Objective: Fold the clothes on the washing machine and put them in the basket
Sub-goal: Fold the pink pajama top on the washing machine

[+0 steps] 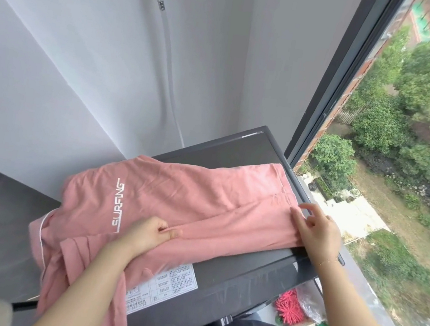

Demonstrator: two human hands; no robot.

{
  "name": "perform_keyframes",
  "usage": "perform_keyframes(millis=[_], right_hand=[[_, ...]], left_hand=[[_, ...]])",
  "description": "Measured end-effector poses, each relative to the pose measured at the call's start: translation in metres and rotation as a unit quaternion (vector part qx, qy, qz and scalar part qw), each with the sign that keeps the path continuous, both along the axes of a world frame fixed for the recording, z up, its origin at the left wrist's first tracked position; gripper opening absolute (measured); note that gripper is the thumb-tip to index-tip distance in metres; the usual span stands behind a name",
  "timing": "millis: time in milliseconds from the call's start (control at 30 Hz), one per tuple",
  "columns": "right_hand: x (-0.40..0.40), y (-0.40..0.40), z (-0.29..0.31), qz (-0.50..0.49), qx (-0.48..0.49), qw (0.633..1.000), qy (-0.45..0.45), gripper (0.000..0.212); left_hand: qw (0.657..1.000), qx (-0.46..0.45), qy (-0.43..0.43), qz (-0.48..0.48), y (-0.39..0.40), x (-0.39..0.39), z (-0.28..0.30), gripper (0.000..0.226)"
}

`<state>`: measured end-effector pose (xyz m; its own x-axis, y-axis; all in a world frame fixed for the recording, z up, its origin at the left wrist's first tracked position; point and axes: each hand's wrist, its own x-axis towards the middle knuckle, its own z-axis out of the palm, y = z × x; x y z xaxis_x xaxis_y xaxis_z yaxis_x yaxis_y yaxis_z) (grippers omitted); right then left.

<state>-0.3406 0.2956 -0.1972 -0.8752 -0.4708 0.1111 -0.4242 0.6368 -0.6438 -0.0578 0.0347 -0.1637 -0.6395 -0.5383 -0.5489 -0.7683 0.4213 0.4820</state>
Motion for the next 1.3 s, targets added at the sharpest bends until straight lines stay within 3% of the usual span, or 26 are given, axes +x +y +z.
perform_keyframes(millis=[67,133,200,267,400,467,600,700,767,833,900,1000,1100,1300], right_hand=[[0.004,0.002,-0.011,0.010,0.030,0.999,0.038,0.040],[0.010,-0.001,-0.012,-0.001,0.047,0.998,0.047,0.030],[0.013,-0.012,-0.004,-0.014,0.068,0.997,0.030,0.023],[0.012,-0.032,0.007,-0.010,0.065,0.998,-0.005,0.033],[-0.001,-0.066,0.016,0.078,0.062,0.987,-0.129,0.051],[-0.010,-0.068,0.016,0.106,0.073,0.986,-0.105,0.033],[-0.028,-0.059,0.021,0.064,0.084,0.994,-0.042,0.037],[-0.015,-0.059,0.018,-0.001,0.150,0.989,-0.018,0.032],[0.009,-0.060,0.023,-0.038,0.121,0.992,0.019,0.020],[0.042,-0.066,0.028,0.003,0.038,0.995,0.097,0.018],[0.078,-0.069,0.021,0.136,0.030,0.982,0.127,0.031],[0.095,-0.057,-0.006,0.245,0.171,0.953,0.060,0.055],[0.067,-0.036,-0.019,0.225,0.246,0.940,0.074,0.061],[0.012,-0.007,-0.018,0.122,0.273,0.954,0.029,0.065]], left_hand=[[0.991,-0.129,-0.038,-0.025,0.010,-0.003,0.005,0.060],[0.983,-0.182,-0.027,-0.030,0.020,-0.007,0.010,0.055],[0.987,-0.155,0.019,-0.024,0.028,-0.009,0.008,0.045],[0.992,-0.101,0.071,-0.007,0.031,-0.012,0.002,0.032],[0.988,-0.087,0.125,0.015,0.038,-0.023,-0.008,0.018],[0.985,-0.101,0.138,0.034,0.039,-0.026,-0.011,0.019],[0.949,-0.286,0.120,0.060,0.037,-0.025,-0.020,0.022],[0.933,-0.344,0.083,0.071,0.042,-0.021,-0.031,0.020],[0.912,-0.393,0.082,0.085,0.051,-0.022,-0.032,0.017],[0.893,-0.427,0.126,0.069,0.061,-0.025,-0.026,0.017],[0.901,-0.404,0.157,-0.011,0.075,-0.023,-0.026,0.028],[0.920,-0.363,0.106,-0.105,0.082,-0.006,-0.046,0.050],[0.929,-0.342,0.076,-0.115,0.070,0.005,-0.058,0.053],[0.957,-0.267,0.067,-0.092,0.057,0.001,-0.042,0.051]])
